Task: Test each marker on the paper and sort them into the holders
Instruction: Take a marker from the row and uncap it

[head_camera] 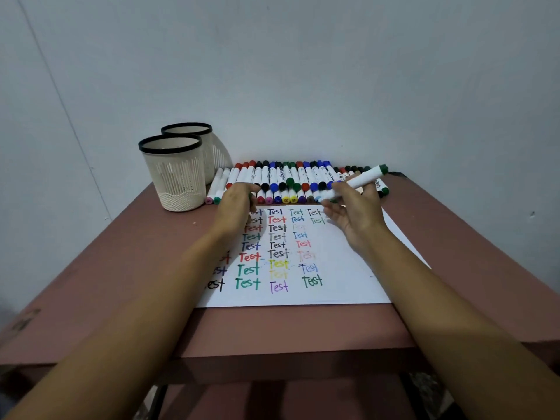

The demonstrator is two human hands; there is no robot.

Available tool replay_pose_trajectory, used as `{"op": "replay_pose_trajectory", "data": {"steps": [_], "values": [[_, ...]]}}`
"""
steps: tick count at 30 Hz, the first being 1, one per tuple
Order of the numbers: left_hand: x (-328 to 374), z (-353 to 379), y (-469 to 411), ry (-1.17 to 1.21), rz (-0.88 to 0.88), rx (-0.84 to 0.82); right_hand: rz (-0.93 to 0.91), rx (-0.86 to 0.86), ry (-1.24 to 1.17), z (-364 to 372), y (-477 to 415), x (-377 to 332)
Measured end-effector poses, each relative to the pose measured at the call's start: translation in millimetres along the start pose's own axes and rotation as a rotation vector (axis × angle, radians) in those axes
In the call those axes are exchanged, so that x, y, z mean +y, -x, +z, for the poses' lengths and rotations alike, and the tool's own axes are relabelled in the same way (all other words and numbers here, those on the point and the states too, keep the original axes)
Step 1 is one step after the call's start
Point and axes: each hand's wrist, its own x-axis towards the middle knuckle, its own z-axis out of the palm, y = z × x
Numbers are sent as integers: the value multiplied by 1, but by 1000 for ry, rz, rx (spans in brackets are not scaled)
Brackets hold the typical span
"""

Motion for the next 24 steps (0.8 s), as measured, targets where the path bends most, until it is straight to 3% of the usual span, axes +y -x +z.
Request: {"op": "replay_pose_trajectory", "data": {"steps": [4, 9, 24], "values": [[-5, -3, 3, -96, 54, -44, -100, 9, 284, -1, -1, 9], [-8, -8, 2, -66, 43, -4, -148, 2, 436, 1, -1, 18], [-8, -5, 3, -128, 74, -48, -184, 21, 589, 2, 4, 18]]}}
